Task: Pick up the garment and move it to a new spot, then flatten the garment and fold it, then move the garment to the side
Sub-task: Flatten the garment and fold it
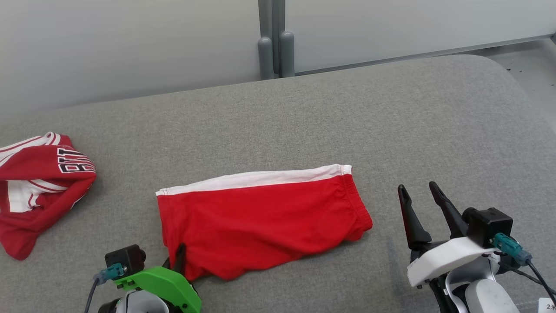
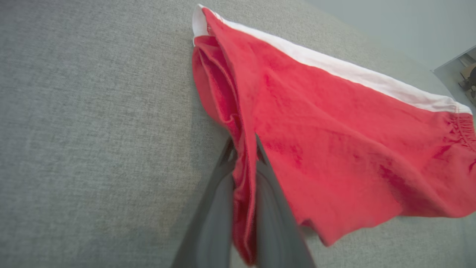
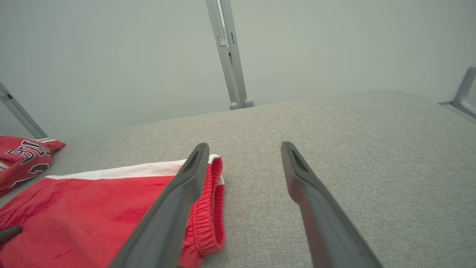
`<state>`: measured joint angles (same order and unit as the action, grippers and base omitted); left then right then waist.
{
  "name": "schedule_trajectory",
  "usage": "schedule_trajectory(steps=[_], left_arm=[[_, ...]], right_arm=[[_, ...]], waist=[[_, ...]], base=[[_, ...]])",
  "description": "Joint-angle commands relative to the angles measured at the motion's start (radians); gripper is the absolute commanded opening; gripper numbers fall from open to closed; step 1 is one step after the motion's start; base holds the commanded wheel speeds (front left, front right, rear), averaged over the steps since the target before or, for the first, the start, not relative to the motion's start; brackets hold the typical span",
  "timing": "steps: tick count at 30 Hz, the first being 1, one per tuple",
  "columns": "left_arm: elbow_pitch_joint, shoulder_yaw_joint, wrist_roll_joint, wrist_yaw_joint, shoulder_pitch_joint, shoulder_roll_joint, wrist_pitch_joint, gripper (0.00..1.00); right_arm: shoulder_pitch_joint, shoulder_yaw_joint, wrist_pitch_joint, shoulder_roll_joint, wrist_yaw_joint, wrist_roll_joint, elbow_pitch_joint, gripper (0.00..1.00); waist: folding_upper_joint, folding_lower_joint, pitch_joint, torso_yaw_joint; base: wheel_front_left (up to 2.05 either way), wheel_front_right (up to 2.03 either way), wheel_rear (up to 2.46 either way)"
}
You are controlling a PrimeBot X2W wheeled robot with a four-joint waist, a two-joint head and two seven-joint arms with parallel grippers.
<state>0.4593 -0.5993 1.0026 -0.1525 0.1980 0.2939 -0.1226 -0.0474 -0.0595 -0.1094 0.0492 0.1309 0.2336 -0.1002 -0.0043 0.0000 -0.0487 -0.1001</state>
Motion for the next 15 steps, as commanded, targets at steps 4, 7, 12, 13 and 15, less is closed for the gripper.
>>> schedule_trajectory(steps=[4,7,12,13,15], left_arm=[[-0.051,-0.002,-0.019,-0.047,-0.027,0.028,0.001,1.0],[-0.07,-0.004,-0.04,-0.064,-0.027,0.04,-0.013,1.0],[-0.102,-0.016,-0.112,-0.105,-0.02,0.089,-0.059,1.0],[-0.112,-0.016,-0.12,-0.114,-0.021,0.094,-0.068,1.0],[-0.133,-0.013,-0.143,-0.13,-0.024,0.106,-0.085,1.0]], right_arm=[[0.009,-0.004,0.009,0.002,0.0,-0.006,-0.008,1.0],[0.009,-0.001,0.012,0.002,0.0,-0.007,-0.015,1.0],[0.014,0.022,0.017,0.002,0.0,-0.006,-0.024,1.0],[0.015,0.027,0.021,0.002,0.0,-0.004,-0.027,1.0],[0.017,0.037,0.034,0.003,0.0,-0.002,-0.034,1.0]], waist=[[0.0043,0.0,0.013,0.001],[0.0043,0.0,0.021,0.0],[0.0043,0.0,0.038,0.009],[0.0043,0.0,0.042,0.012],[0.0043,0.0,0.048,0.019]], base=[[0.0,0.0,0.0],[0.0,0.0,0.0],[0.0,0.0,0.0],[0.0,0.0,0.0],[0.0,0.0,0.0]])
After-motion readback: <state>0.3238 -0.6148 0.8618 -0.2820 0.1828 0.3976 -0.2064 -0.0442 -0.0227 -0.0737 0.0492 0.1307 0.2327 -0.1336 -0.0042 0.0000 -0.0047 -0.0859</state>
